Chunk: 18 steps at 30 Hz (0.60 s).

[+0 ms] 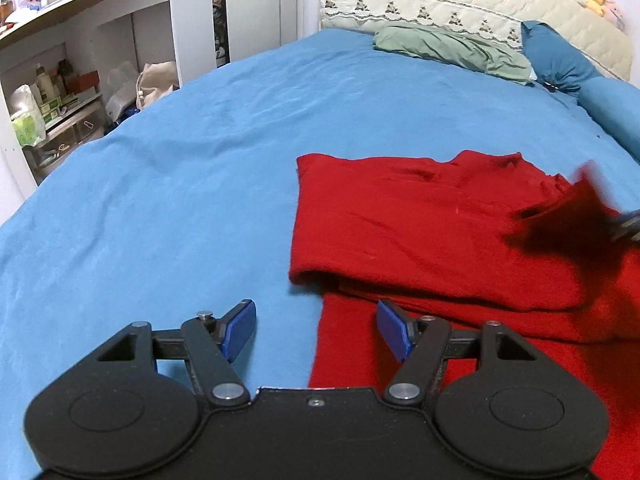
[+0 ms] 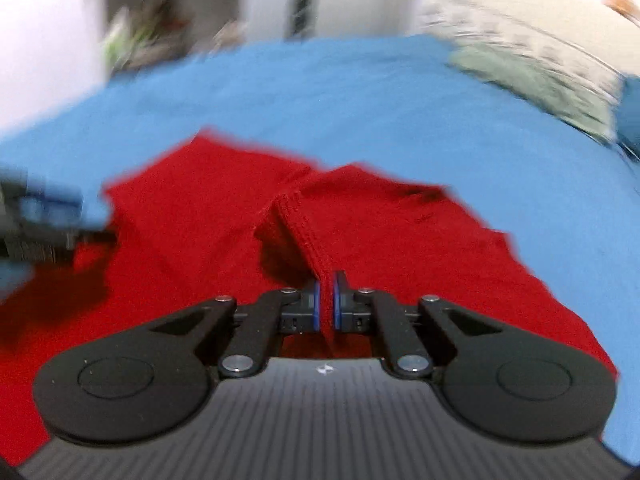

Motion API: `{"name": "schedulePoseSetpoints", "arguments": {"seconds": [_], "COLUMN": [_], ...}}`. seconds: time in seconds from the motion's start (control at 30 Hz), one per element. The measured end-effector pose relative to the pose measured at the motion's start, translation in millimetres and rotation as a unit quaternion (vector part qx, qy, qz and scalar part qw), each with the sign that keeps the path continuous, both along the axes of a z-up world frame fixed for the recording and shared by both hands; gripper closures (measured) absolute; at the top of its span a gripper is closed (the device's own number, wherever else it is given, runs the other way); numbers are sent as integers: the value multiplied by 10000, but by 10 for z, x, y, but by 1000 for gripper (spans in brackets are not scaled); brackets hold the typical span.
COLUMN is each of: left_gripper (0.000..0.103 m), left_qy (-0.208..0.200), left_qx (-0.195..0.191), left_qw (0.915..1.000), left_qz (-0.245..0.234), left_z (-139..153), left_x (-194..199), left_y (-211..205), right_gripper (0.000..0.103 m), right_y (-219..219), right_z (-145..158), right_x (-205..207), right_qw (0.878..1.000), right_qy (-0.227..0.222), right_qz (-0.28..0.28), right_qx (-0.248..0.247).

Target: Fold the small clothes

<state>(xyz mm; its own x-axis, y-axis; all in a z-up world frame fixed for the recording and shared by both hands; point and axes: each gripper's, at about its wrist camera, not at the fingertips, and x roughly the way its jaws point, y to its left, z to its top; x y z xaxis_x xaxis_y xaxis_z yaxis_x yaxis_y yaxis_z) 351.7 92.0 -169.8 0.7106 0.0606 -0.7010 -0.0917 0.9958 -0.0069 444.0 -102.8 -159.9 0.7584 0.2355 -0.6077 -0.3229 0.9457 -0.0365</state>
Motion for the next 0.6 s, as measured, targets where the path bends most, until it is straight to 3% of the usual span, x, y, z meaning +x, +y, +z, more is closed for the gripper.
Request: {"name": "schedulePoseSetpoints", "arguments": {"seconds": [0.13, 0.3, 0.4, 0.47, 0.6], "left_gripper": [32, 33, 34, 35, 37], "left_qy": [28, -53, -101, -114, -152], "left_qx": [-43, 45, -1, 35, 150], "left_qw": [10000, 10000, 9999, 9999, 9998], "left_qz": [29, 32, 44, 13, -57], "left_z": [-71, -117, -124, -124, -126], "left_x": [37, 73, 104, 124, 168], "left_y": [26, 15, 33, 33, 20], "right_gripper": [82, 75, 57, 37, 36], "right_y": [-708, -1086, -1208, -1256, -1385], "right_z": [13, -428, -541, -521, -443], "right_x": [-258, -450, -519, -528, -442], "right_qw": [9895, 9787, 9727, 9705, 9681], "right_qy": [60, 672, 716, 592, 503], "right_qz": [-1133, -1522, -1569, -1577, -1723], "right_qx": [893, 1200, 1550, 1724, 1748]}}
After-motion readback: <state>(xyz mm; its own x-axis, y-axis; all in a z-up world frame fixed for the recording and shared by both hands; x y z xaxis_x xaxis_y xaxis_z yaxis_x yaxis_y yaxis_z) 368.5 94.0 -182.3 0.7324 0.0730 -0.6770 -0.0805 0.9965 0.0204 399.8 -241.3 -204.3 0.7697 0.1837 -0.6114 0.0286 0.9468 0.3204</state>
